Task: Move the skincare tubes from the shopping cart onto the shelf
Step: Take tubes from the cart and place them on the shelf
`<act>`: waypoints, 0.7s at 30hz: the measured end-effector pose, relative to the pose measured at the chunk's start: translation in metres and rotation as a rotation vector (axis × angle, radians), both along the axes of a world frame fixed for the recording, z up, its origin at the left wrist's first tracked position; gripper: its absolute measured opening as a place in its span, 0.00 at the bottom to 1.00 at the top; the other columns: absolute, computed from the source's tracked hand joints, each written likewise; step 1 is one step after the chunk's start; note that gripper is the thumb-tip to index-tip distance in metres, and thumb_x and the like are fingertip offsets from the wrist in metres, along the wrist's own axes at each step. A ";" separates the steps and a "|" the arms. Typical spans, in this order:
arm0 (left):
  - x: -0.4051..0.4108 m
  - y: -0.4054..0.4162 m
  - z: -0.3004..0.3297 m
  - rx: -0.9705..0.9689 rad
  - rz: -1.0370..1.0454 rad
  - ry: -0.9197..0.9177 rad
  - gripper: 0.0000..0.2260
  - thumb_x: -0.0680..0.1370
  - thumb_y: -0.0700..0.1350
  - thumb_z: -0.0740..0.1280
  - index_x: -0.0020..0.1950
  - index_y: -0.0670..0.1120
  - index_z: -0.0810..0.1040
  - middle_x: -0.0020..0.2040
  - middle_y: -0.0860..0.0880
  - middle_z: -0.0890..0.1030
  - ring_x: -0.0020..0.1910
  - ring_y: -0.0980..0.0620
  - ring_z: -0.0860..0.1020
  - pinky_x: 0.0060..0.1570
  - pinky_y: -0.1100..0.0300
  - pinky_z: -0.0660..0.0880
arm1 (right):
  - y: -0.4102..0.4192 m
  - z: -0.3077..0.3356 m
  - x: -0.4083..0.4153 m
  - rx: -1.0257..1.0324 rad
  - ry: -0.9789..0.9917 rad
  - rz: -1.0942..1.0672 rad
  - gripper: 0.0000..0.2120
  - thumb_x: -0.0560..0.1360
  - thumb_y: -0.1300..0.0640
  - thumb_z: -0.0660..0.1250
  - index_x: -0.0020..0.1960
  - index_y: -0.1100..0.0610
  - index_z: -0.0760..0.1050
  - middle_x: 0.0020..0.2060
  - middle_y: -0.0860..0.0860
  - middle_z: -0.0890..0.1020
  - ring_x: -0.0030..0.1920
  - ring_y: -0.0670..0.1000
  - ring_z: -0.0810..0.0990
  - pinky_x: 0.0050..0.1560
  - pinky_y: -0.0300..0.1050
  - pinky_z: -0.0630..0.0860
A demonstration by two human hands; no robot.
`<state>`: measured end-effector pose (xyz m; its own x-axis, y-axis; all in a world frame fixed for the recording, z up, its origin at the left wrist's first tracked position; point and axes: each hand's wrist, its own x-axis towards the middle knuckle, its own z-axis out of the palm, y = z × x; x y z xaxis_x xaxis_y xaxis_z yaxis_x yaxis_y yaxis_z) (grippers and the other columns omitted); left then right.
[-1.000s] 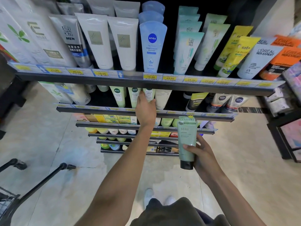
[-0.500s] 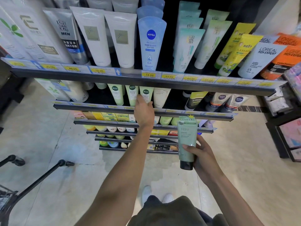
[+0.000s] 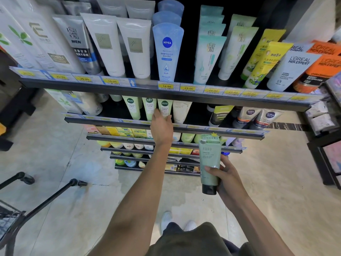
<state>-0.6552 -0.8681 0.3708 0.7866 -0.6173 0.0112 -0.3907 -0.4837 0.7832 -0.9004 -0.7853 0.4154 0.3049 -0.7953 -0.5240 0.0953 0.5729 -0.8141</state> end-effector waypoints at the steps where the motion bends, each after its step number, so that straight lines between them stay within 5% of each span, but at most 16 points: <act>1: 0.000 0.000 0.000 0.001 -0.002 -0.005 0.23 0.80 0.46 0.71 0.71 0.39 0.71 0.60 0.41 0.81 0.58 0.41 0.81 0.54 0.49 0.79 | -0.001 0.000 -0.001 0.000 -0.002 0.001 0.28 0.75 0.71 0.71 0.70 0.48 0.76 0.58 0.54 0.86 0.59 0.60 0.83 0.50 0.54 0.81; 8: -0.001 0.010 -0.003 0.010 -0.006 -0.033 0.15 0.80 0.45 0.70 0.64 0.41 0.74 0.55 0.44 0.82 0.52 0.43 0.82 0.48 0.46 0.82 | -0.003 0.004 -0.007 0.010 -0.033 0.020 0.28 0.74 0.72 0.70 0.68 0.49 0.77 0.57 0.54 0.86 0.59 0.63 0.84 0.58 0.62 0.79; 13: 0.001 0.033 0.000 0.083 -0.011 -0.061 0.19 0.81 0.45 0.69 0.68 0.38 0.72 0.57 0.39 0.81 0.54 0.41 0.81 0.47 0.49 0.80 | -0.004 0.005 -0.007 0.027 -0.075 0.063 0.29 0.73 0.72 0.70 0.70 0.51 0.75 0.59 0.55 0.85 0.59 0.62 0.84 0.51 0.54 0.81; 17: 0.009 0.068 0.006 0.126 0.017 -0.084 0.22 0.82 0.47 0.68 0.74 0.41 0.71 0.68 0.41 0.78 0.65 0.41 0.77 0.61 0.48 0.77 | -0.002 0.004 0.003 0.045 -0.117 0.122 0.29 0.73 0.72 0.70 0.70 0.52 0.74 0.62 0.54 0.84 0.60 0.59 0.84 0.48 0.49 0.82; 21: 0.033 0.111 0.006 0.164 0.030 -0.103 0.21 0.82 0.46 0.67 0.75 0.44 0.70 0.69 0.43 0.76 0.66 0.42 0.76 0.61 0.46 0.76 | 0.003 0.005 0.030 0.036 -0.127 0.178 0.28 0.74 0.71 0.70 0.70 0.52 0.75 0.61 0.52 0.85 0.60 0.58 0.84 0.56 0.55 0.80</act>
<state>-0.6221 -0.7568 0.3765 0.8045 -0.5940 -0.0065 -0.4481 -0.6141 0.6497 -0.8706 -0.7818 0.4209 0.5041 -0.7043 -0.4999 0.0903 0.6186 -0.7805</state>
